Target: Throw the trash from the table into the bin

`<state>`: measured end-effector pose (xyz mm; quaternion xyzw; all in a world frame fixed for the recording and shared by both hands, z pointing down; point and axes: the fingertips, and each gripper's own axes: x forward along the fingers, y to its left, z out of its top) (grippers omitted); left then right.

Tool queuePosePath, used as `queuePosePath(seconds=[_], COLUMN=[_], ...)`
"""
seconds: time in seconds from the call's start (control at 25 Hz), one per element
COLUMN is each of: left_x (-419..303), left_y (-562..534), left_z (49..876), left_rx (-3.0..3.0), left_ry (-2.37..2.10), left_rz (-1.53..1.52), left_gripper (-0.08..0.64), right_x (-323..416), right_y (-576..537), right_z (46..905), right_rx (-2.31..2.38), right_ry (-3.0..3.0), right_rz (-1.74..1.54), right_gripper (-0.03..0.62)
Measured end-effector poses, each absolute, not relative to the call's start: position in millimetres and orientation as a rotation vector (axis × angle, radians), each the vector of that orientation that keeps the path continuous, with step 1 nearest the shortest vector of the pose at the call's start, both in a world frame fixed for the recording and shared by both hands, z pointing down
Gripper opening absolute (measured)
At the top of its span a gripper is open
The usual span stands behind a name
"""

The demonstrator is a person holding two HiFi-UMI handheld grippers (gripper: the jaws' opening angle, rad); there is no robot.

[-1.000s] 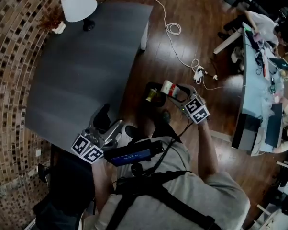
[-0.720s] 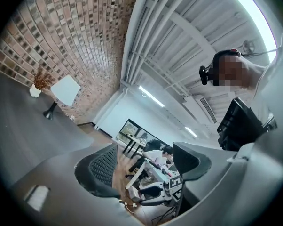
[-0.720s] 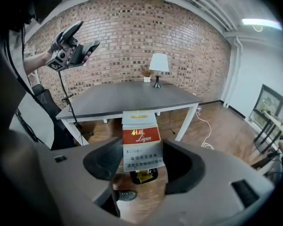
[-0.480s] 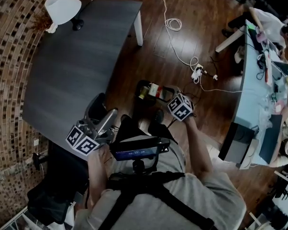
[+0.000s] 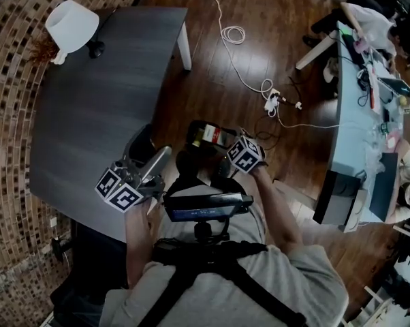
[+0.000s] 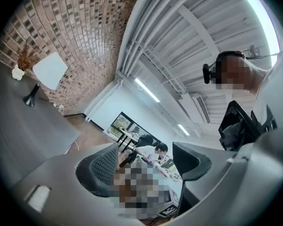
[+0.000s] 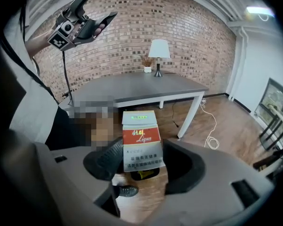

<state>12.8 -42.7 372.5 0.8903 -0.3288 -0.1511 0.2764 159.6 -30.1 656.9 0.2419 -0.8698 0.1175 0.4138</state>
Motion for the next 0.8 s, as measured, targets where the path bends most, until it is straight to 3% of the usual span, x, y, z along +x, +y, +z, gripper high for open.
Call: queuePosePath(seconds=[0.44,0.8], left_x=[-22,-12], left_y=[-74,-77], left_z=[386,388], left_rx=[2.38,2.399], left_ry=[-0.789,-0.657], left_rz=[-0.389,-0.388], left_gripper=[0.367,0.367], right_x=[136,162], right_y=[-38,-47], right_z=[690,579], right_rx=[0.66,1.032], right_ry=[-2.08,-2.334], right_rz=[0.394,0.455], right_gripper=[0.288,0.245])
